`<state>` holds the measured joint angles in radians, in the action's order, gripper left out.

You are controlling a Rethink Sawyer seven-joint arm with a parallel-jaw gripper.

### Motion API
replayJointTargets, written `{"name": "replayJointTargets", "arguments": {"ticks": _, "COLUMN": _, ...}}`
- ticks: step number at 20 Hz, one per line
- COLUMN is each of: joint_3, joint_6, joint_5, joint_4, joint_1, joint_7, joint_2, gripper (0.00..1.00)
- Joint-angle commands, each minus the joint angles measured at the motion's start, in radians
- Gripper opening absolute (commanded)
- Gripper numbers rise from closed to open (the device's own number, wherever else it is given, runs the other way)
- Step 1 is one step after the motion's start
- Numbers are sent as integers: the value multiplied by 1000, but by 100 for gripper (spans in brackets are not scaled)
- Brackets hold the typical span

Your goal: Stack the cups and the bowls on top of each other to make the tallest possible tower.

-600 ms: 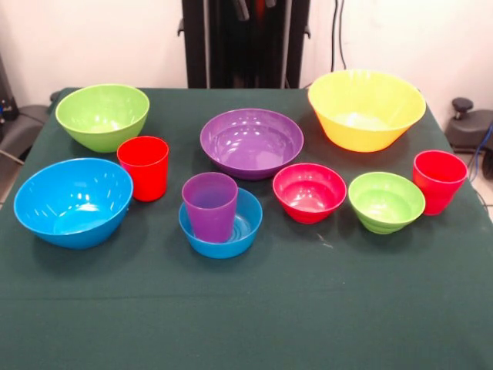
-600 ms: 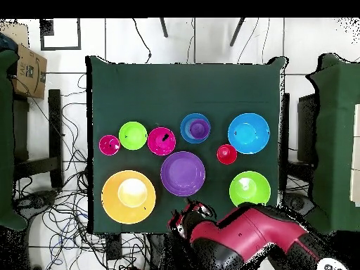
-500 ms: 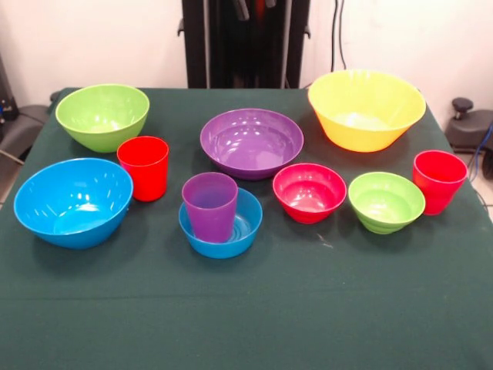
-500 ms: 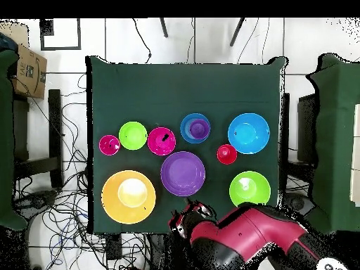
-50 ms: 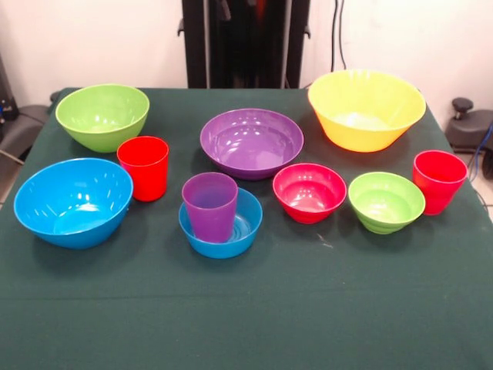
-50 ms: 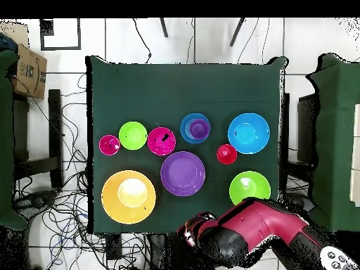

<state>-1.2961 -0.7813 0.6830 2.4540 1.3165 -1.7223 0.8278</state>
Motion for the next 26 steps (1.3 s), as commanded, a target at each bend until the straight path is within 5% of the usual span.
{"name": "replayJointTargets", "arguments": {"ticks": 1, "joint_3": 247, "joint_6": -19, "joint_5": 306, "joint_4": -91, "joint_1": -72, "joint_7": 230, "joint_2": -299, "gripper": 100}}
{"name": "replayJointTargets", "arguments": {"ticks": 11, "joint_3": 422, "joint_6": 91, "joint_5": 579, "joint_4": -179, "joint_1": -206, "joint_7": 13, "joint_2": -453, "gripper": 100}}
{"name": "replayJointTargets", "arguments": {"ticks": 26, "joint_3": 685, "joint_6": 162, "joint_5": 633, "joint_4": -311, "joint_1": -413, "joint_7": -366, "joint_2": -363, "gripper": 100}}
